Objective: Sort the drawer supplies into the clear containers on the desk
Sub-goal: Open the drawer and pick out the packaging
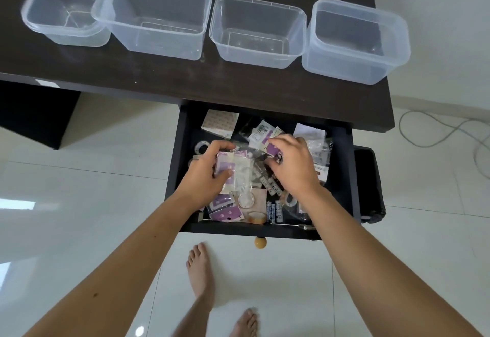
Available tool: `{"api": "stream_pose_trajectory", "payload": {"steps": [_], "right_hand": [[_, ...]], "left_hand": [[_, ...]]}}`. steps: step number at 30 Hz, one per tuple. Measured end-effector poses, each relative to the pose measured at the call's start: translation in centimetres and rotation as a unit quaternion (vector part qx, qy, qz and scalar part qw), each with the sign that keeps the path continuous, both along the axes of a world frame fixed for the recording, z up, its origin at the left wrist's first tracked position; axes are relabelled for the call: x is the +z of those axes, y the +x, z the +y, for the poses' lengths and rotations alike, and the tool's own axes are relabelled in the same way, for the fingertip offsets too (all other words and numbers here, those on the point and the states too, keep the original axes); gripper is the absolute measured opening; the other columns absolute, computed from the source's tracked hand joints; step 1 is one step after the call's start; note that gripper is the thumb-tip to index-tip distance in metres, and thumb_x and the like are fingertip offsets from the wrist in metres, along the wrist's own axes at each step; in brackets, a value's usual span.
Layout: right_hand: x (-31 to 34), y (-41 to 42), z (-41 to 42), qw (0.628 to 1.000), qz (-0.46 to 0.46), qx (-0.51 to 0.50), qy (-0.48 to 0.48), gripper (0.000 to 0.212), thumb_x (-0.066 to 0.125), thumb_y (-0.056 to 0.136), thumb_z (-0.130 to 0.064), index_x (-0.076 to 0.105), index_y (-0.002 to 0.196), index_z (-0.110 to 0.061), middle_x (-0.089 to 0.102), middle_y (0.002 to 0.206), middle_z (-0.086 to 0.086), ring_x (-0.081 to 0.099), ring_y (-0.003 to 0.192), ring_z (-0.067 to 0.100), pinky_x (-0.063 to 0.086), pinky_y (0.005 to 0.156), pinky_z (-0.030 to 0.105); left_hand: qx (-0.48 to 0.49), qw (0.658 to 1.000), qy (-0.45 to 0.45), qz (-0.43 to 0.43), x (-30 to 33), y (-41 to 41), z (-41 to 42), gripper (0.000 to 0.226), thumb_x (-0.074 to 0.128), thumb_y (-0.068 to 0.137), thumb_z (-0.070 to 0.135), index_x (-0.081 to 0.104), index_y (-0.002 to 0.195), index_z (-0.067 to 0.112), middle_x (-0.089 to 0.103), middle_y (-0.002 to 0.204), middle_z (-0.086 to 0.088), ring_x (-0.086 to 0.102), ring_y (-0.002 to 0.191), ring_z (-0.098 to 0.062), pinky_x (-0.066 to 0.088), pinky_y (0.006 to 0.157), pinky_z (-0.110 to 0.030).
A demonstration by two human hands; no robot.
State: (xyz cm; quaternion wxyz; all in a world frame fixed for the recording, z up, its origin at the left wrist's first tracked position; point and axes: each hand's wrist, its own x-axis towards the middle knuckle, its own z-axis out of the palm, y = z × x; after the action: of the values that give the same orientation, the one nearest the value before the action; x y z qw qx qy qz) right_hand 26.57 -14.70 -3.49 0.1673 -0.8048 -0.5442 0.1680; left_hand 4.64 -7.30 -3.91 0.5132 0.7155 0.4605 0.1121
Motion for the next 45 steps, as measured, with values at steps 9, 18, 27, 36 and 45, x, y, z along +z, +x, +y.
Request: {"api": "stream_pose_trajectory", "payload": {"steps": [9, 18, 27, 36, 45], "right_hand": [[2.2, 0.2, -2.7, 0.979, 0.085, -0.054, 0.180, 0.011, 0.075, 0.098, -0.015, 0.082, 0.107, -0.018, 0.075, 0.102, -0.012, 0.065, 0.102, 0.014, 0.050, 0.089, 0.016], [5.1, -0.4, -4.5, 0.930, 0.324, -0.119, 0.125, 0.015, 0.067, 0.104, -0.023, 0.076, 0.114, -0.029, 0.077, 0.101, -0.006, 0.072, 0.094, 0.009, 0.059, 0.081, 0.019], [2.3, -3.1, -2.4, 0.954, 0.289, -0.076, 0.030, 0.026, 0.088, 0.087, -0.018, 0.069, 0.104, -0.027, 0.072, 0.087, -0.002, 0.068, 0.074, 0.013, 0.057, 0.069, 0.022], [1.9, 0.2, -3.7, 0.983, 0.118, -0.111, 0.085, 0.022, 0.080, 0.094, -0.017, 0.074, 0.114, -0.018, 0.069, 0.104, -0.003, 0.066, 0.083, 0.002, 0.057, 0.078, 0.019], [1.3, 4.3, -4.3, 0.986, 0.051, -0.115, -0.110, 0.084, 0.076, 0.098, -0.030, 0.029, 0.167, -0.021, 0.035, 0.141, 0.006, 0.057, 0.113, 0.021, 0.047, 0.107, 0.036]], "left_hand": [[0.033, 0.999, -0.006, -0.003, 0.2, 0.2, 0.0, 0.043, 0.070, 0.100, 0.015, 0.055, 0.132, 0.040, 0.075, 0.098, -0.003, 0.073, 0.079, -0.030, 0.065, 0.071, -0.050], [0.070, 0.997, -0.018, -0.023, 0.6, 0.3, 0.0, 0.039, 0.064, 0.103, 0.011, 0.057, 0.133, 0.035, 0.071, 0.090, -0.006, 0.056, 0.053, -0.012, 0.050, 0.045, -0.030], [0.020, 0.977, -0.130, -0.169, 1.1, 0.1, -0.3, 0.033, 0.071, 0.099, 0.017, 0.065, 0.130, 0.023, 0.076, 0.119, 0.001, 0.073, 0.111, -0.016, 0.061, 0.093, -0.036], [-0.023, 0.991, -0.082, -0.099, 0.9, 0.4, -0.3, 0.038, 0.068, 0.100, 0.006, 0.068, 0.115, 0.041, 0.068, 0.126, 0.010, 0.071, 0.107, -0.010, 0.067, 0.076, -0.039], [-0.062, 0.996, -0.038, -0.056, 0.2, 0.1, -0.2, 0.028, 0.068, 0.102, 0.022, 0.073, 0.122, 0.041, 0.068, 0.131, 0.021, 0.060, 0.126, -0.002, 0.046, 0.105, -0.021]]}}
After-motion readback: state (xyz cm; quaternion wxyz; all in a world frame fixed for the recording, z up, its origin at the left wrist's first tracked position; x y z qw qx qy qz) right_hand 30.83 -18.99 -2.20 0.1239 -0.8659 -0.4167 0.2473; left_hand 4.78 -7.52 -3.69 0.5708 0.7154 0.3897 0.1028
